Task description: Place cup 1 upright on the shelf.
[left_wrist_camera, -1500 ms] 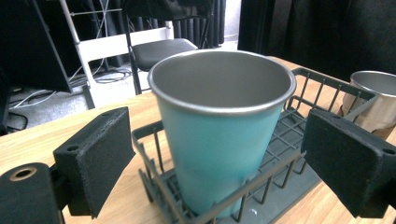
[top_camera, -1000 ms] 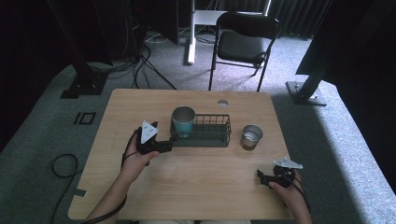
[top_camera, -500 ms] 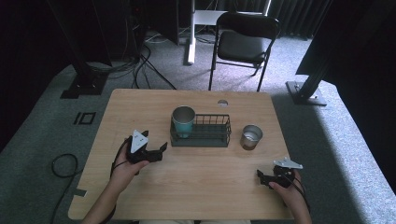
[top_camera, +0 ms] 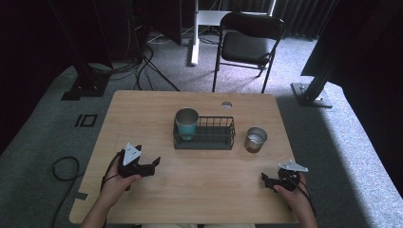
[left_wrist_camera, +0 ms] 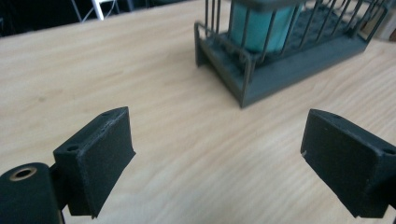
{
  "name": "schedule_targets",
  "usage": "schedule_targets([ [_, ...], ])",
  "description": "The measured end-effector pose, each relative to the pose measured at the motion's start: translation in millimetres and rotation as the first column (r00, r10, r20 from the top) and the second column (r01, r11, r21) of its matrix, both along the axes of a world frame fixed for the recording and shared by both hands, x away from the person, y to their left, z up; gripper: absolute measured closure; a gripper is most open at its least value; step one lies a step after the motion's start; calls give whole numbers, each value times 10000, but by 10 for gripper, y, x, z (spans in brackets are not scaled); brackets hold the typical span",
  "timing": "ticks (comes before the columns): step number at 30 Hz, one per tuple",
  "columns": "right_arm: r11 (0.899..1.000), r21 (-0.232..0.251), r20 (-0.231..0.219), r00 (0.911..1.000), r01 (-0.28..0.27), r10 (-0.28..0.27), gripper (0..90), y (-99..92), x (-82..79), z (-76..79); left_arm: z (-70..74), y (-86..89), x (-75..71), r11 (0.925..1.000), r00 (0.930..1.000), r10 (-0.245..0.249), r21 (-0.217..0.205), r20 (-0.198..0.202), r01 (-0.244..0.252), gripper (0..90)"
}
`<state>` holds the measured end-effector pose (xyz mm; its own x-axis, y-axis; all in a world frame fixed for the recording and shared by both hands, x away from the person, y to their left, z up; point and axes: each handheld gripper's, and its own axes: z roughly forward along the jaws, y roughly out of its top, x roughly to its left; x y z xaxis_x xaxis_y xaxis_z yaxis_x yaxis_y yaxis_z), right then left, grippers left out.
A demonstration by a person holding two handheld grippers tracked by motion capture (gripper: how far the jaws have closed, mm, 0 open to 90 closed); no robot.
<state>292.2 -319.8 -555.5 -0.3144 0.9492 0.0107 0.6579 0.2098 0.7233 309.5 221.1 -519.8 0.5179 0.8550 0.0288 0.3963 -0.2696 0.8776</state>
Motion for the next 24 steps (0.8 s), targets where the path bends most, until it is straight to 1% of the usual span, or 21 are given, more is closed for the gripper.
schedule_targets([
  [4,10000,-7,3,10000,-1,1,111,0,0,0,-23,66,-64,9998,9999,113,161,-71,-112,99],
  [6,10000,-9,7,10000,-2,2,111,0,0,0,-39,109,-96,9998,9996,115,179,-242,-111,99],
  [9,10000,-7,10,10000,-5,5,111,0,0,0,-68,172,-150,9986,9992,120,527,-377,-100,99],
  [10,10000,-6,9,10000,-3,3,111,0,0,0,-82,195,-172,9983,9989,123,567,-449,-97,99],
  [12,10000,-8,6,10000,-4,4,111,0,0,0,-94,230,-197,9985,9985,224,515,-509,-198,99],
  [14,10000,-10,10,10000,-6,6,111,0,0,0,-112,270,-218,9980,9976,376,521,-588,-346,99],
  [16,10000,-9,4,10000,-5,5,111,0,0,0,-131,319,-237,9972,9954,589,502,-758,-551,99],
  [19,10000,-8,6,10000,-4,4,111,0,0,0,-161,382,-252,9951,9929,847,587,-836,-799,99],
  [23,10000,-8,5,10000,-4,4,111,0,0,0,-168,455,-268,9910,9875,1220,665,-996,-1158,99],
  [24,10000,-9,7,10000,-2,2,111,0,0,0,-171,469,-267,9901,9862,1312,629,-1014,-1252,99],
])
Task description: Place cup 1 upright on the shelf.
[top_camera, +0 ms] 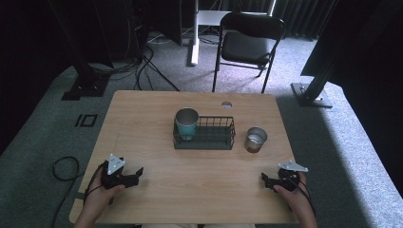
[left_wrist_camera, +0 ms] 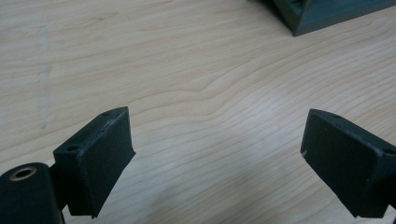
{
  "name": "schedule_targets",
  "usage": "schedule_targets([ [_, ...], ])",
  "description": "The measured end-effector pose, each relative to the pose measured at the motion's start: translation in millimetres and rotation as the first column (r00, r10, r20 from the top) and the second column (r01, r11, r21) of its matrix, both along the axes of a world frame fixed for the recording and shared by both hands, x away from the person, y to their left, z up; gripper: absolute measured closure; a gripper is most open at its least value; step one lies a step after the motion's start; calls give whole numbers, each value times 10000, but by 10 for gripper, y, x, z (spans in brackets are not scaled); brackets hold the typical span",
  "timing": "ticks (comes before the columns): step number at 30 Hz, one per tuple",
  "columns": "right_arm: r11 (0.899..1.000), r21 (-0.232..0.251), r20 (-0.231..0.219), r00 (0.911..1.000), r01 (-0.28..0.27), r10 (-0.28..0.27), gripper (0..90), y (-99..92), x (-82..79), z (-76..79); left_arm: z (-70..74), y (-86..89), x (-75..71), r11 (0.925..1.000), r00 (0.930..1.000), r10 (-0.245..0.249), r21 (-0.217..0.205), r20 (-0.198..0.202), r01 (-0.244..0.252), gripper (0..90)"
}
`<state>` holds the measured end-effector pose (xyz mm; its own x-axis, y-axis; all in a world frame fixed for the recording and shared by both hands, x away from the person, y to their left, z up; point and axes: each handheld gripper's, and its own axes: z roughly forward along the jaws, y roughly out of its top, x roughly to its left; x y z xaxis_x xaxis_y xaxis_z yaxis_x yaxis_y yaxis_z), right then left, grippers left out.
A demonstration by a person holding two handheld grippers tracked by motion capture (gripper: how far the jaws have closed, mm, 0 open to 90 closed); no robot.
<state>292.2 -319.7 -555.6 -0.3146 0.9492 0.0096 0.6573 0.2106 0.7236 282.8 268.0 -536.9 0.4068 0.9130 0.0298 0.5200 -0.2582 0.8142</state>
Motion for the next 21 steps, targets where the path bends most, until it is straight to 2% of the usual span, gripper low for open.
schedule_targets([
  [4,10000,1,2,10000,-2,2,111,0,0,0,-5,64,-7,9997,9997,252,-19,-38,-252,100],
  [7,10000,2,1,10000,-2,2,111,0,0,0,-46,107,-15,9977,9976,655,182,-230,-651,99],
  [13,10000,2,0,10000,0,0,111,0,0,0,-110,175,-17,9931,9919,1122,425,-603,-1097,100],
  [17,10000,2,0,10000,-3,3,111,0,0,0,-123,220,-11,9904,9888,1326,485,-692,-1294,100],
  [21,10000,3,-4,10000,-3,3,111,0,1,1,-136,252,-10,9884,9855,1391,754,-976,-1320,100],
])
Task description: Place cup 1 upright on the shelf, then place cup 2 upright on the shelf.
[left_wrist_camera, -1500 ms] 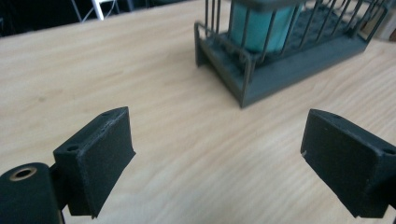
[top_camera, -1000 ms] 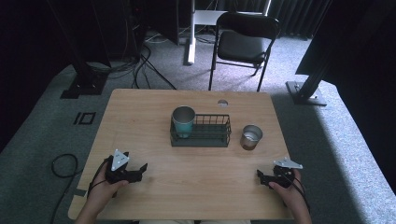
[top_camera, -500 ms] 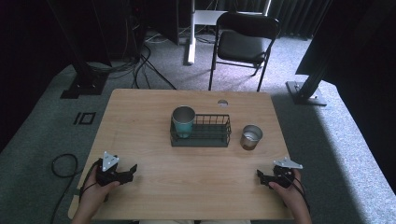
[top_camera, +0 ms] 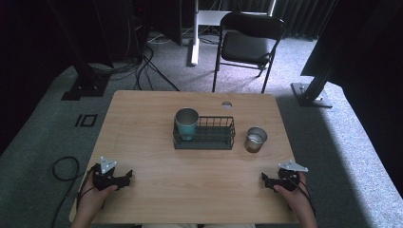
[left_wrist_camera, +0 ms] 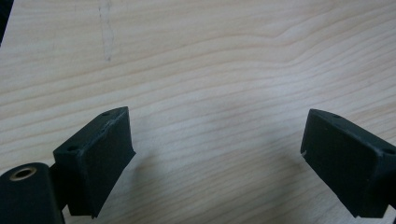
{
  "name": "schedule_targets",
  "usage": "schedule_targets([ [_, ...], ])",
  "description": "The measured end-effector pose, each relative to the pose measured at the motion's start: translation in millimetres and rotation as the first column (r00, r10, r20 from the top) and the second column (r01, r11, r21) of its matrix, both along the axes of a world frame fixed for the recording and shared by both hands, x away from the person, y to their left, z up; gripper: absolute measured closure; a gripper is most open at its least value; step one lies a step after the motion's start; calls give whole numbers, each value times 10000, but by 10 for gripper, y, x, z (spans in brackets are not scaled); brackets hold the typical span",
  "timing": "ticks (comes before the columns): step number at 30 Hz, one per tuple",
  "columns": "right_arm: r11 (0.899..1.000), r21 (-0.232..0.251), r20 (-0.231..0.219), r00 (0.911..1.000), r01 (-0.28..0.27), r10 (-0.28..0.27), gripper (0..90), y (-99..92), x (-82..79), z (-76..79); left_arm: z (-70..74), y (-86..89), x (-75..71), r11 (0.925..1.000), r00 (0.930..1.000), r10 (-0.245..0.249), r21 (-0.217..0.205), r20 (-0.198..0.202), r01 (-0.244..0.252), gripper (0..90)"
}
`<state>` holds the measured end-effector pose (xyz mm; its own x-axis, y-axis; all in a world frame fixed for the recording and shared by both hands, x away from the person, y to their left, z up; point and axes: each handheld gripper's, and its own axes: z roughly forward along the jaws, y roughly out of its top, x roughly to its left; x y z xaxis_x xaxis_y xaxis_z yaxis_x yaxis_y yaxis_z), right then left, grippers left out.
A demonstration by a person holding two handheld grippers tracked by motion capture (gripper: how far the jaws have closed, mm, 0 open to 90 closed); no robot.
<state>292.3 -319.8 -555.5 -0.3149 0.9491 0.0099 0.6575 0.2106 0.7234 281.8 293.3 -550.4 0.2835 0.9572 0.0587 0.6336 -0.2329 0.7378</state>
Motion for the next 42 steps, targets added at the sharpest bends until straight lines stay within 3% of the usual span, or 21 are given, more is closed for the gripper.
schedule_targets([
  [5,10000,0,-10,10000,1,-1,111,0,1,1,-12,10,21,9999,9990,117,-22,-437,-118,99],
  [8,10000,2,-13,10000,5,-5,111,0,1,1,-17,16,31,9994,9979,25,-338,-651,-47,99],
  [19,10000,13,-18,10000,2,-2,111,0,0,3,-18,18,39,9993,9978,142,-348,-650,-165,94],
  [23,9995,310,43,10000,16,-17,120,17,13,8,-18,19,40,9992,9977,163,-346,-654,-185,94],
  [26,9983,575,240,9997,65,-79,120,45,32,24,-19,19,40,9992,9977,164,-345,-655,-186,94],
  [42,9973,696,1639,9864,-225,108,120,195,228,342,-17,19,40,9992,9977,163,-340,-663,-186,94],
])
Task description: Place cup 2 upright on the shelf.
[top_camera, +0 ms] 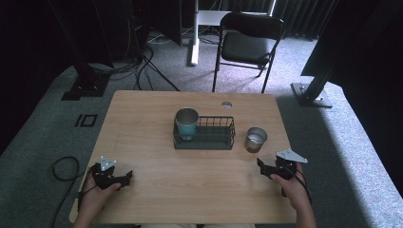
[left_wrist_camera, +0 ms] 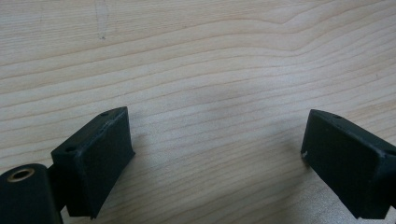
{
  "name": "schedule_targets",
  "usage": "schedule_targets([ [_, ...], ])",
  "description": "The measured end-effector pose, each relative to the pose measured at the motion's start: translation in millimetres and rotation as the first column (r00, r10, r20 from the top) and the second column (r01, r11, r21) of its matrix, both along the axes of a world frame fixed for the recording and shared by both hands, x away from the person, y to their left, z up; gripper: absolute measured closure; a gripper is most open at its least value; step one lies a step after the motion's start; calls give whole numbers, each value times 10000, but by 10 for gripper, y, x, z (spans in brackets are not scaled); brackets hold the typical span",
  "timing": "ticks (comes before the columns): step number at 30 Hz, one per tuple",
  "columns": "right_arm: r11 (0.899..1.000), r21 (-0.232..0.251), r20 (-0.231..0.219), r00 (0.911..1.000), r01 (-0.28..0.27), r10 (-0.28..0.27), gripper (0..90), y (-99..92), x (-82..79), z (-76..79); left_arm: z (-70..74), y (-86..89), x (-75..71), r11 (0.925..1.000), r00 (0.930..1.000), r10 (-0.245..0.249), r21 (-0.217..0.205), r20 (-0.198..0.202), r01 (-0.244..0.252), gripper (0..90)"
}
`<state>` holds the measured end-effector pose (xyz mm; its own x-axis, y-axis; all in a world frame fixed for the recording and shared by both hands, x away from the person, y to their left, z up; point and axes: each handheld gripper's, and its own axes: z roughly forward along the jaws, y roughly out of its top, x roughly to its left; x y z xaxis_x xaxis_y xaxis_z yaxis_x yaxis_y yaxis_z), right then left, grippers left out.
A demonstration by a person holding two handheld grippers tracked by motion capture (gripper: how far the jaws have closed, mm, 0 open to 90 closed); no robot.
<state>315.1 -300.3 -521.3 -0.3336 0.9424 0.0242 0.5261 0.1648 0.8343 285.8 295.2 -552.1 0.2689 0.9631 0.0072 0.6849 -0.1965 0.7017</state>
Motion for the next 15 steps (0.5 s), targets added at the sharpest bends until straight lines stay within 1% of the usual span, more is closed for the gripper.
schedule_targets([
  [2,10000,-5,156,9999,-33,33,120,12,29,16,0,0,0,10000,10000,1,1,3,-1,94],
  [6,10000,-22,307,9995,-65,66,120,38,89,13,0,0,0,10000,10000,-1,6,2,1,94],
  [15,10000,34,361,9993,-81,80,120,94,204,-33,-1,-1,-1,10000,10000,2,8,5,-2,94],
])
